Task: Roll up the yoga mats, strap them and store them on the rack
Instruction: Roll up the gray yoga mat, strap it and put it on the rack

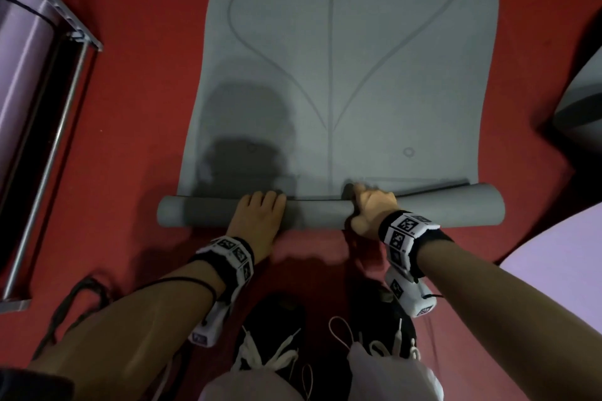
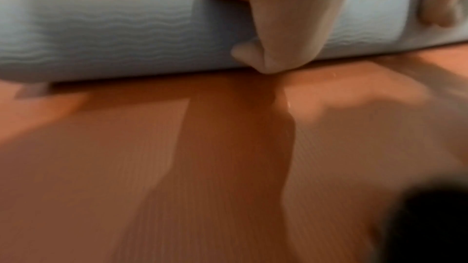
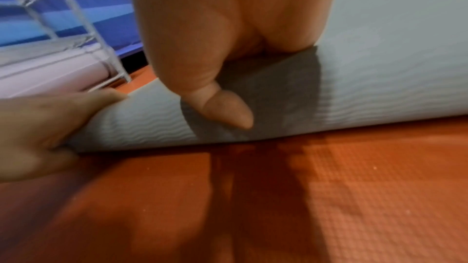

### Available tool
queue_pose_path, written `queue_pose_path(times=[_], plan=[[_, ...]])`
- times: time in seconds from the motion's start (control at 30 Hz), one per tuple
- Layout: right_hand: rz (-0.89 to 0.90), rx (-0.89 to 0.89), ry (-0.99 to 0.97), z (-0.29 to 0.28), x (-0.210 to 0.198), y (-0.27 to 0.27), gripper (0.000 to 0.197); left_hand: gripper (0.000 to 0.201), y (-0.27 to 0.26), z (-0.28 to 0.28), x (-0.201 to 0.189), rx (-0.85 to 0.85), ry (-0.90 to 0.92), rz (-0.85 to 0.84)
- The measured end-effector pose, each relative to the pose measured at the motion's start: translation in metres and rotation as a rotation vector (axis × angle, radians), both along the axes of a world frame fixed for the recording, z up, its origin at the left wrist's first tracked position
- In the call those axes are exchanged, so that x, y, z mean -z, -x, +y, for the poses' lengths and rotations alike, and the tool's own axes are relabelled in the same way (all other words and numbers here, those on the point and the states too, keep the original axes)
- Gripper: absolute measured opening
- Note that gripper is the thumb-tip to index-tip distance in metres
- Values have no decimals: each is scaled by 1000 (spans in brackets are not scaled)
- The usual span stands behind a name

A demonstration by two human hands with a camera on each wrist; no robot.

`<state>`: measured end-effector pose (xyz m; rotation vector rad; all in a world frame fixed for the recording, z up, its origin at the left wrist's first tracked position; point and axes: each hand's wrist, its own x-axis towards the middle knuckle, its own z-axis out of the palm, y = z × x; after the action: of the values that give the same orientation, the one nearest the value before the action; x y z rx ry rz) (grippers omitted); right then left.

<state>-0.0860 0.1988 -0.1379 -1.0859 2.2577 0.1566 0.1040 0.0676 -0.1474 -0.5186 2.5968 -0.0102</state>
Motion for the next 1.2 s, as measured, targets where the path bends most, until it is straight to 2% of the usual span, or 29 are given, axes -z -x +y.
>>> queue_pose_path(times=[0.1,0.17,0.27,0.37,0.5,0.63,0.7,0.77,0.83,0.97,1.2], plan=[[-116,73,19,5,-2,2,45,77,8,-9,0,19,-13,-11],[-124,52,5,9,-5,-4,48,76,12,-14,0,50,-48,-53],[98,-92,-58,16,-1,-19,62,75,19,-20,0,88,-73,-119],[331,-253,-57,21,-1,-28,64,68,28,-26,-1,70,-127,-157],[378,-326,-107,17,3,-34,77,63,36,-36,-4,21,-251,-198],[302,-244,-64,4,-6,-26,70,73,38,-38,-8,-34,-294,-202],[213,-262,-98,3,-8,-17,72,73,34,-38,-15,-20,-276,-21],[220,-259,-57,6,-7,-7,74,72,23,-38,-15,106,-171,173],[214,-244,-43,6,-7,-5,75,76,2,-36,-5,171,-81,275],[204,-276,-26,4,-8,-4,74,92,-15,-23,7,58,-14,131],[81,-186,44,7,-13,14,66,72,18,-29,2,-97,-14,43]])
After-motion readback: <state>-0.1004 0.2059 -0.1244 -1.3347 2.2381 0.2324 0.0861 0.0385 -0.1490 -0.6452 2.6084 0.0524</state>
